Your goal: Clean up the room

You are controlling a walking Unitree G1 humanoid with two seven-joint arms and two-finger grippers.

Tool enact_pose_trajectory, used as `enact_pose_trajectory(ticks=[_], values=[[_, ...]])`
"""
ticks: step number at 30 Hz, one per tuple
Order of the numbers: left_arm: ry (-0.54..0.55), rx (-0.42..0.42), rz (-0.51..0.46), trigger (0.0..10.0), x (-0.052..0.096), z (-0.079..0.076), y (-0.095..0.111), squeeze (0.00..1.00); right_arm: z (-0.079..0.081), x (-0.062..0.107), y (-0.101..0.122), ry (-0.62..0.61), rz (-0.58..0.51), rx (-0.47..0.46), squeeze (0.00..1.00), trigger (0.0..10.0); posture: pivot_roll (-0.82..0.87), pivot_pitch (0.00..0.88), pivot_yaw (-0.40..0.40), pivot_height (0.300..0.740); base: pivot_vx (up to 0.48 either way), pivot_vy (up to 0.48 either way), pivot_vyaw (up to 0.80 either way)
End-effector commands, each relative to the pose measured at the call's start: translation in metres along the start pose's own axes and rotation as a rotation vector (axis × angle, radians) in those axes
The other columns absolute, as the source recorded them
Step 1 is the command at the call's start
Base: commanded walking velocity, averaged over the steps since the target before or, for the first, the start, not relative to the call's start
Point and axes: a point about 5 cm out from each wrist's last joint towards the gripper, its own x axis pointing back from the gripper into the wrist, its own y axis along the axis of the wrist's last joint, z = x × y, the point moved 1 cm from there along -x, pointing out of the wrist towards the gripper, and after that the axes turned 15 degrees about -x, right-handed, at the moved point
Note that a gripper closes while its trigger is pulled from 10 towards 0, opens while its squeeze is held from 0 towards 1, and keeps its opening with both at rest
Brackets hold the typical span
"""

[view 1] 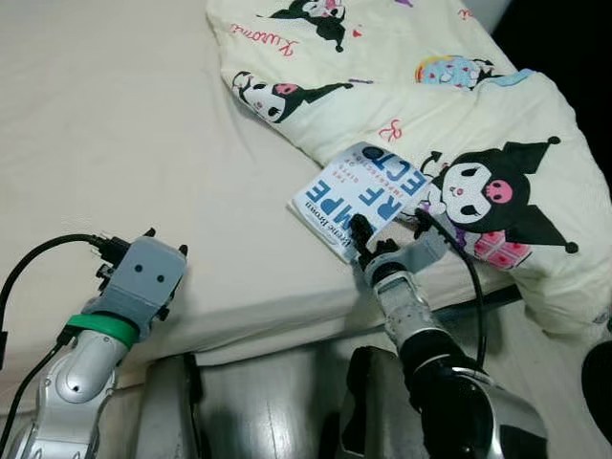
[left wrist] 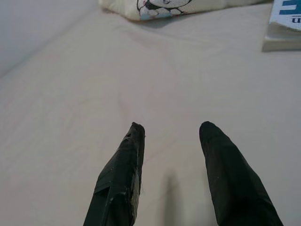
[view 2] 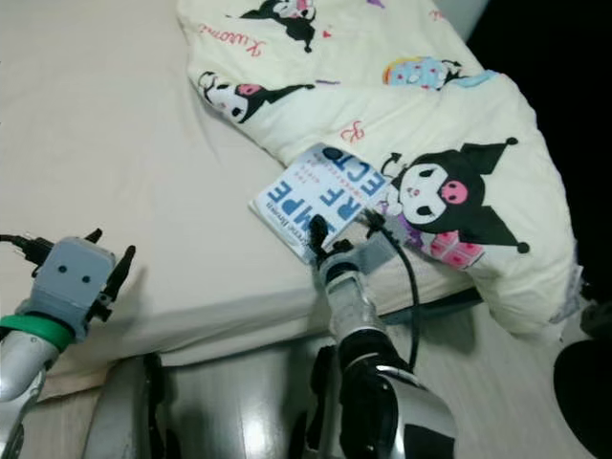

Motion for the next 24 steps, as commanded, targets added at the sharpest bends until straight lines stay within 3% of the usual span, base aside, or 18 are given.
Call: enact_pose_trajectory(ticks=[1, 3, 8, 9, 13, 14, 16, 17, 20, 21, 24], values=[[-0.01, 0.002, 0.027, 10.0, 0.004, 0.0, -0.005, 0.0, -0.035, 0.024, -0.071, -0.074, 0.285, -0.184, 0.0, 8.4, 0.27, 0.338, -0.013, 0.5, 0.0, 0.0, 0.0], [-0.011, 0.001, 0.027, 10.0, 0.005, 0.0, -0.005, 0.0, -0.03, 0.025, -0.075, -0.018, 0.31, -0.211, 0.0, 7.9, 0.28, 0.339, -0.012, 0.5, 0.0, 0.0, 0.0], [-0.012, 0.0, 0.027, 10.0, 0.005, 0.0, -0.005, 0.0, -0.028, 0.026, -0.078, 0.016, 0.325, -0.229, 0.0, 7.9, 0.28, 0.339, -0.012, 0.5, 0.0, 0.0, 0.0], [-0.012, -0.002, 0.028, 10.0, 0.005, 0.001, -0.005, 0.0, -0.015, 0.029, -0.088, 0.167, 0.401, -0.257, 0.0, 4.0, 0.29, 0.34, -0.012, 0.5, 0.0, 0.0, 0.0], [-0.01, -0.004, 0.029, 10.0, 0.005, 0.001, -0.005, 0.0, -0.007, 0.032, -0.099, 0.252, 0.467, -0.26, 0.0, 3.8, 0.29, 0.34, -0.014, 0.5, 0.0, 0.0, 0.0], [-0.008, -0.003, 0.03, 10.0, 0.006, 0.002, -0.005, 0.0, -0.003, 0.033, -0.105, 0.275, 0.501, -0.244, 0.0, 2.7, 0.3, 0.34, -0.016, 0.5, 0.0, 0.0, 0.0], [-0.007, -0.003, 0.031, 10.0, 0.006, 0.002, -0.005, 0.0, -0.001, 0.034, -0.111, 0.277, 0.523, -0.218, 0.0, 2.2, 0.3, 0.339, -0.017, 0.5, 0.0, 0.0, 0.0], [-0.006, -0.001, 0.032, 10.0, 0.006, 0.001, -0.005, 0.0, 0.001, 0.034, -0.115, 0.278, 0.536, -0.198, 0.0, 0.8, 0.3, 0.339, -0.019, 0.5, 0.0, 0.0, 0.0], [-0.006, -0.001, 0.032, 10.0, 0.006, 0.001, -0.005, 0.0, 0.001, 0.034, -0.115, 0.278, 0.536, -0.198, 0.0, 0.8, 0.3, 0.339, -0.019, 0.5, 0.0, 0.0, 0.0], [-0.004, 0.002, 0.033, 10.0, 0.006, 0.001, -0.005, 0.0, 0.005, 0.034, -0.119, 0.286, 0.543, -0.186, 0.0, 0.0, 0.29, 0.338, -0.021, 0.5, 0.0, 0.0, 0.0], [0.006, 0.013, 0.035, 10.0, 0.004, -0.001, -0.005, 0.0, 0.019, 0.023, -0.107, 0.313, 0.427, -0.217, 0.0, 0.0, 0.29, 0.322, -0.033, 0.5, 0.0, 0.0, 0.0]])
